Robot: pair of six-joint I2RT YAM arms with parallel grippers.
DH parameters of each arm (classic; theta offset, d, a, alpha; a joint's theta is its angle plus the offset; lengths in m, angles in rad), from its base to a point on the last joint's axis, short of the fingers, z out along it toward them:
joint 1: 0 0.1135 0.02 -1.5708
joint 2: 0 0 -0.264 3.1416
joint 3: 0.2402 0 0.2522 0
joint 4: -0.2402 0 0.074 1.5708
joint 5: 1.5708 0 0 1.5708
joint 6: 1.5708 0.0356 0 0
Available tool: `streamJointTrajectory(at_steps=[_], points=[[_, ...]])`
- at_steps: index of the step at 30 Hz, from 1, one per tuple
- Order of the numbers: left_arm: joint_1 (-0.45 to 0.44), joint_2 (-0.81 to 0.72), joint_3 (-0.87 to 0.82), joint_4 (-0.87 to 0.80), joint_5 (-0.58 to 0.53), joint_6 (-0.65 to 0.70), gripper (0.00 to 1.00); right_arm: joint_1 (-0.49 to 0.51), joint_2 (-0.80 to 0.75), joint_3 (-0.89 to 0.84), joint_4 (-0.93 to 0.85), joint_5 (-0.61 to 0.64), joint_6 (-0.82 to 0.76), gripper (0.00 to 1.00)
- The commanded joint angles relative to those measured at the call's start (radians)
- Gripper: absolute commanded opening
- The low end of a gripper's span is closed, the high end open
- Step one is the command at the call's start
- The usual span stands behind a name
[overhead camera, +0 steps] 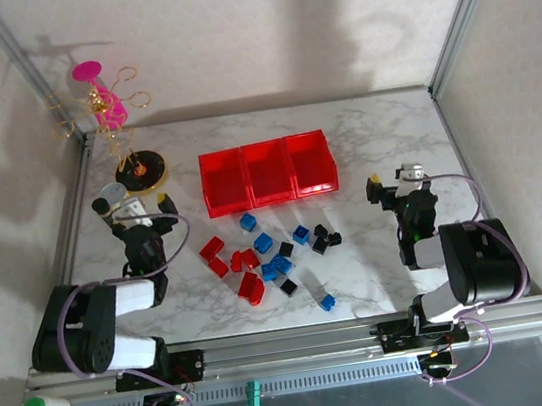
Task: Sort the legos into containers by color
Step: Pick up the lego from the center of the table.
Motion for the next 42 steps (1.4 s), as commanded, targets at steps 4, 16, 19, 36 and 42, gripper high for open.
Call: streamJointTrajectory(at_steps=[4,16,19,36,42], points=[[-0.016,-0.152,0.021,-0.222,0.015,-0.059,0.99,-0.002,-0.155,0.146,-0.303,0.095,0.130,0.99],[0.010,-0.345,0.104,-0.506,0.058,-0.337,0.99,0.002,-0.135,0.296,-0.630,-0.003,0.542,0.99],[0.009,-0.342,0.143,-0.586,0.107,-0.373,0.99,0.055,-0.130,0.311,-0.673,-0.020,0.544,0.99],[-0.386,-0.175,0.369,-1.002,0.213,-0.424,0.99,0.453,-0.128,0.420,-0.917,-0.071,0.453,0.99],[-0.519,-0.030,0.480,-1.143,0.191,-0.401,0.99,0.523,-0.143,0.399,-0.936,-0.133,0.480,0.99]])
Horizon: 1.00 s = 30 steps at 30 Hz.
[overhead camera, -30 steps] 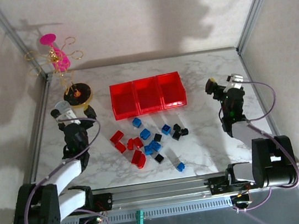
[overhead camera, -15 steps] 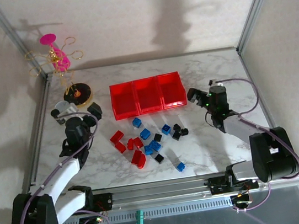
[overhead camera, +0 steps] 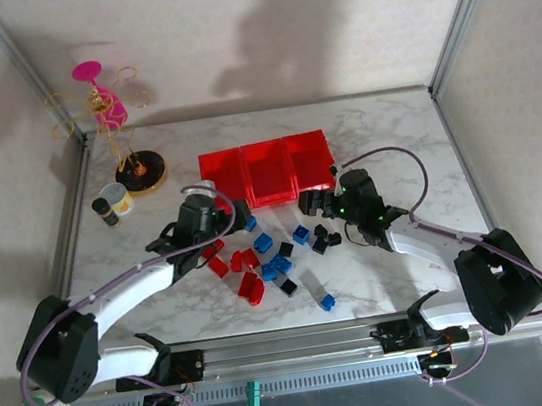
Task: Sort the legos into containers by color
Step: Pick up the lego from the center of the table.
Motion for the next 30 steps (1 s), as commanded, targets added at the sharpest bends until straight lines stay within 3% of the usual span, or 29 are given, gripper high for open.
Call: streamJointTrajectory(at_steps=[1,5,12,23,30], points=[[-0.059,0.064,0.067,-0.131,-0.017,0.008,0.99,0.024,-0.017,0.013,-0.041,-0.049,0.021,0.99],[-0.106,0.155,0.123,-0.171,-0.051,0.002,0.97,0.042,-0.020,0.005,-0.051,-0.059,0.027,0.99],[-0.114,0.314,0.233,-0.242,-0.067,-0.018,0.91,0.042,-0.023,0.029,-0.090,-0.041,0.033,0.99],[-0.122,0.495,0.380,-0.312,-0.224,-0.003,0.81,0.042,-0.047,0.050,-0.114,-0.011,0.024,0.99],[-0.122,0.538,0.397,-0.292,-0.209,0.009,0.70,0.042,-0.049,0.042,-0.113,-0.001,0.022,0.99]])
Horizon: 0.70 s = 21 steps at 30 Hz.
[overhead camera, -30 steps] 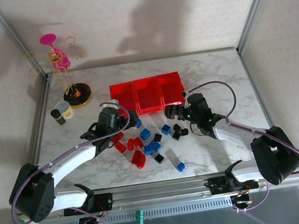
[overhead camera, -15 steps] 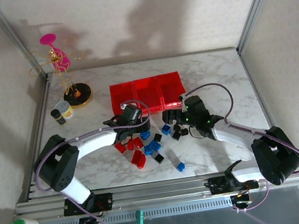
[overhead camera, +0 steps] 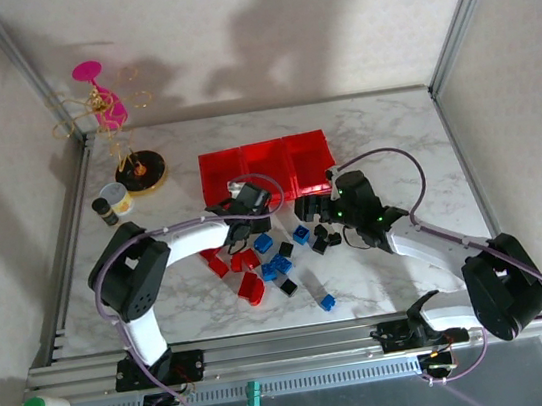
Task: Sort the legos into containers by color
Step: Pick up the lego from the center of the table.
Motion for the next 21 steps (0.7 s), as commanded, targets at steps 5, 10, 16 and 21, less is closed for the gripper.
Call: streamJointTrajectory(at_steps=[5,10,16,21], points=[[-0.008,0.012,0.015,-0.002,-0.011,0.019,0.59,0.007,-0.009,0.018,-0.011,0.023,-0.005,0.99],[-0.009,0.013,0.021,-0.024,-0.021,0.022,0.49,0.006,-0.010,0.019,-0.009,0.023,-0.004,0.99],[-0.012,-0.008,0.014,-0.027,-0.005,0.026,0.40,0.006,-0.018,0.026,-0.020,0.031,-0.010,0.99],[-0.019,-0.060,-0.001,-0.032,0.001,0.025,0.36,0.006,-0.038,0.034,-0.027,0.021,-0.018,0.99]])
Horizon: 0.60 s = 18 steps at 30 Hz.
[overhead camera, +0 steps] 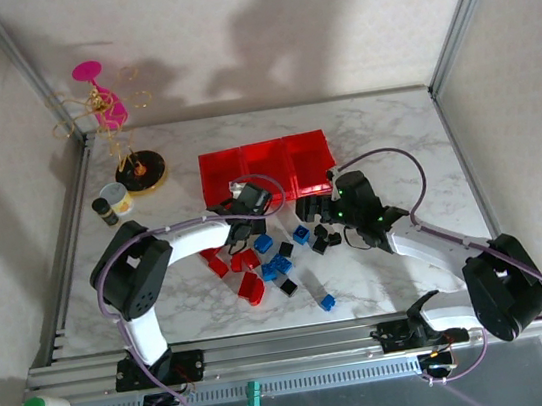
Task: Sort the legos into containers by color
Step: Pick up the lego from the center of the table, then place the lego in the container.
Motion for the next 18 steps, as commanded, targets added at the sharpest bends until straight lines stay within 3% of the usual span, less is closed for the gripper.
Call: streamJointTrajectory(at_steps=[1,7,12,18], points=[[-0.016,-0.070,-0.006,-0.031,0.001,0.007,0.36,0.006,-0.039,0.029,-0.007,0.011,-0.019,0.99],[-0.019,-0.182,-0.022,-0.067,0.011,0.013,0.35,0.006,-0.046,0.068,-0.033,-0.030,-0.046,0.99],[-0.011,-0.262,0.016,-0.117,-0.080,0.033,0.36,0.007,-0.034,0.093,-0.008,-0.087,-0.041,0.99],[0.071,-0.193,0.148,-0.161,-0.157,0.060,0.37,0.016,0.009,0.126,0.062,-0.118,-0.011,0.99]])
